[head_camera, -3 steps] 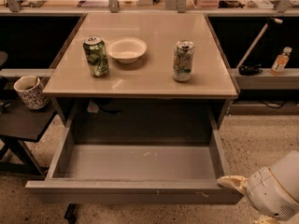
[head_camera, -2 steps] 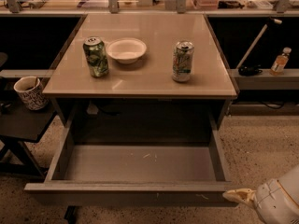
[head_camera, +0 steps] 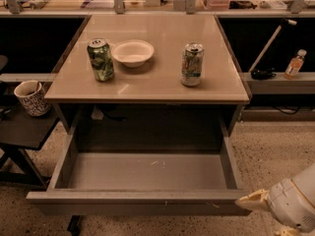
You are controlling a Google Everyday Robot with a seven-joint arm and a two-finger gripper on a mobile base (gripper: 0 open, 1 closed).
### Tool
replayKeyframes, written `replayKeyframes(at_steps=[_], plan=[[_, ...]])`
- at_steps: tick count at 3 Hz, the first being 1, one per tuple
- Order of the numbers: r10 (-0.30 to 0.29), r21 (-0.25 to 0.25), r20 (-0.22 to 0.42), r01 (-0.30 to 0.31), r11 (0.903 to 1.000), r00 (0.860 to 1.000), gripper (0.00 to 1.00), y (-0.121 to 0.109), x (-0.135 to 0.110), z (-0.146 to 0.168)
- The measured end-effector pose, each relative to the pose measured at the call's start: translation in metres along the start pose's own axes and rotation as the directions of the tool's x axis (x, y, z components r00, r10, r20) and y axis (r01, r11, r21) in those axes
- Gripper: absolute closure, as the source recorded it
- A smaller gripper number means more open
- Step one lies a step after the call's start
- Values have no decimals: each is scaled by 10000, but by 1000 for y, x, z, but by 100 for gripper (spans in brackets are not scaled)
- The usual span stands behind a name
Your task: Close top drawer
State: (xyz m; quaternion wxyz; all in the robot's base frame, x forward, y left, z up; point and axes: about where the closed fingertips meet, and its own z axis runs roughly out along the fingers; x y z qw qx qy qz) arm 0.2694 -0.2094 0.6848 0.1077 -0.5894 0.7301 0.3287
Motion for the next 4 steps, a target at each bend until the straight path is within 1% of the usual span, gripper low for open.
replayKeyframes(at_steps=[1, 2, 3, 4], plan=[[137, 102, 220, -139, 9999, 9997, 0, -17, 6, -5], [272, 625, 723, -317, 9975, 9970, 0, -51, 13, -25], [333, 1422, 1328, -523, 9885, 9906, 0, -106, 2, -68], [-67, 2126, 1332, -220, 9769, 9911, 0, -124, -10, -97]])
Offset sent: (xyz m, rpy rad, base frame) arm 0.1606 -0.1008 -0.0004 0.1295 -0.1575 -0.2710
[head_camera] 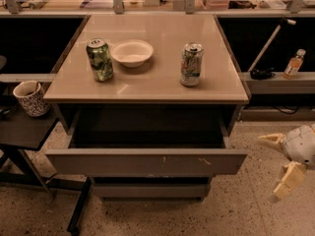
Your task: Close top drawer
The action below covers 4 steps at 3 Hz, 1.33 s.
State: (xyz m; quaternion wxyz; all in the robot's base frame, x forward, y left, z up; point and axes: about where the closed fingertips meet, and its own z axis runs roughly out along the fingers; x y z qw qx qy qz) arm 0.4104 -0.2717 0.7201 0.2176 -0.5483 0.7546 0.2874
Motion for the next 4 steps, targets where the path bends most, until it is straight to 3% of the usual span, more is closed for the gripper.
replayKeyframes(at_steps=[1, 2, 3, 4], plan=[[-97, 147, -303, 102, 9998, 9995, 0, 20, 6, 5], [-113, 444, -651, 143, 9989, 9978, 0, 62, 20, 9], [-904, -735, -990, 833, 9938, 9910, 0, 93, 28, 31], [-2279, -2681, -1085, 1922, 9440, 9676, 0, 72, -5, 67]])
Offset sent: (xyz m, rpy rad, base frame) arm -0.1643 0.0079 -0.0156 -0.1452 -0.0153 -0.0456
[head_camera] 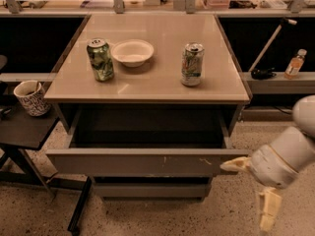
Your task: Close top drawer
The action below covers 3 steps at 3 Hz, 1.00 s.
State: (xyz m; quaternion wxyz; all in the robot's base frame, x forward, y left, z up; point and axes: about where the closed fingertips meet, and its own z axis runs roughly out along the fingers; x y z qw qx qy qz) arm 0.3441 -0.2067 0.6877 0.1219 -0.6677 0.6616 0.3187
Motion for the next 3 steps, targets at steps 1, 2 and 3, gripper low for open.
replayKeyframes(at_steps=[1, 2, 3], plan=[[-375, -335, -88, 372, 9987, 9993, 0, -10, -14, 7], [-358, -324, -82, 356, 9988, 9993, 0, -10, -14, 7], [214, -4, 525, -214, 9998, 9984, 0, -34, 2, 17]])
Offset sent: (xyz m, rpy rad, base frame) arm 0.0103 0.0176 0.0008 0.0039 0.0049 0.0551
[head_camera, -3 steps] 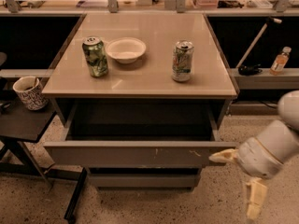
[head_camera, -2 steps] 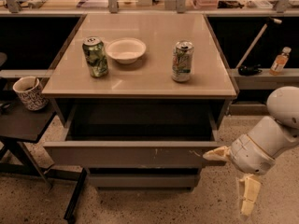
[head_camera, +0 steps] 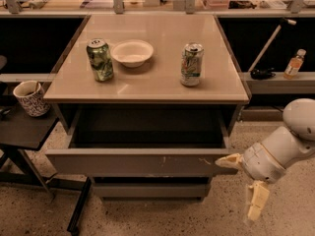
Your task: Close top drawer
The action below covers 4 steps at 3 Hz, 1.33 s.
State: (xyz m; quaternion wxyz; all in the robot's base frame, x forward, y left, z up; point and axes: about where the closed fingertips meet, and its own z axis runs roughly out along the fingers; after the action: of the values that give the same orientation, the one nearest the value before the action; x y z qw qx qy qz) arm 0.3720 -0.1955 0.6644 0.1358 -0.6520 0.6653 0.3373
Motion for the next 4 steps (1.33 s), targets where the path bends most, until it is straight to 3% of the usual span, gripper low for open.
replayKeyframes(at_steps=[1, 2, 3, 4], plan=[[706, 312, 1194, -749, 9967, 9903, 0, -48, 6, -1], [775, 381, 1306, -832, 9958, 9884, 0, -52, 8, -2], [1055, 1263, 2076, -1336, 9830, 9725, 0, -87, -2, -30], [1190, 1737, 2518, -1658, 9707, 9604, 0, -106, -7, -49]])
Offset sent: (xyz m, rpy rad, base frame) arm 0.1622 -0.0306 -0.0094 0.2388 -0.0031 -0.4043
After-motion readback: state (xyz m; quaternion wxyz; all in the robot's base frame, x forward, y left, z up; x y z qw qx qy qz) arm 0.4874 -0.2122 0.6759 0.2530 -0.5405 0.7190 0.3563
